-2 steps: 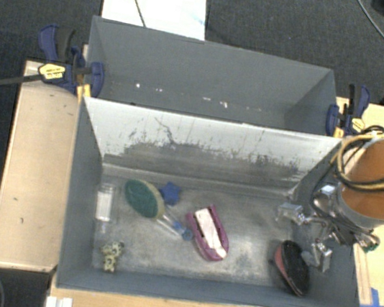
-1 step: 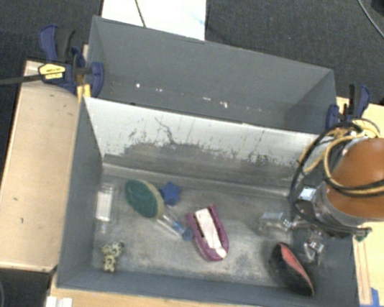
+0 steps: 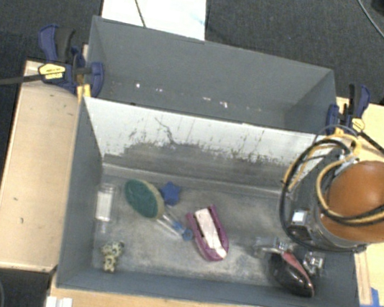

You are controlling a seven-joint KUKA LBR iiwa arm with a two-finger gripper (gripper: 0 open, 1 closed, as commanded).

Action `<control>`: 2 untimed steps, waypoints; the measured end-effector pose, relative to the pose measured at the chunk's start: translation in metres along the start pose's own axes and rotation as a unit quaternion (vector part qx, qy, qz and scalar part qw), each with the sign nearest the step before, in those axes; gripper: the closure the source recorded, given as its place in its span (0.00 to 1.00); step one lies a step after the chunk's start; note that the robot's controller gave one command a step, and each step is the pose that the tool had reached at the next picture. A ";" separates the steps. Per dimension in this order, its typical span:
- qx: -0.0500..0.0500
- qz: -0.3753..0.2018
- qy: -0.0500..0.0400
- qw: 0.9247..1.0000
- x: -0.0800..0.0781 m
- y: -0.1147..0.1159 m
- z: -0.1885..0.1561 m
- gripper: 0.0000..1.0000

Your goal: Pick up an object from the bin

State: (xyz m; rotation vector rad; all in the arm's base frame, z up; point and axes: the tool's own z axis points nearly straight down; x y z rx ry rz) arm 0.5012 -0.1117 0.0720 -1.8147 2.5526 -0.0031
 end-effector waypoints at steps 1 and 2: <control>0.000 0.001 0.001 1.000 0.002 0.000 0.001 1.00; 0.000 -0.010 0.003 1.000 0.025 0.012 -0.151 1.00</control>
Offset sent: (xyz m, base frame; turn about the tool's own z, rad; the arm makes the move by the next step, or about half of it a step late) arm 0.0000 0.0000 0.0000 0.0000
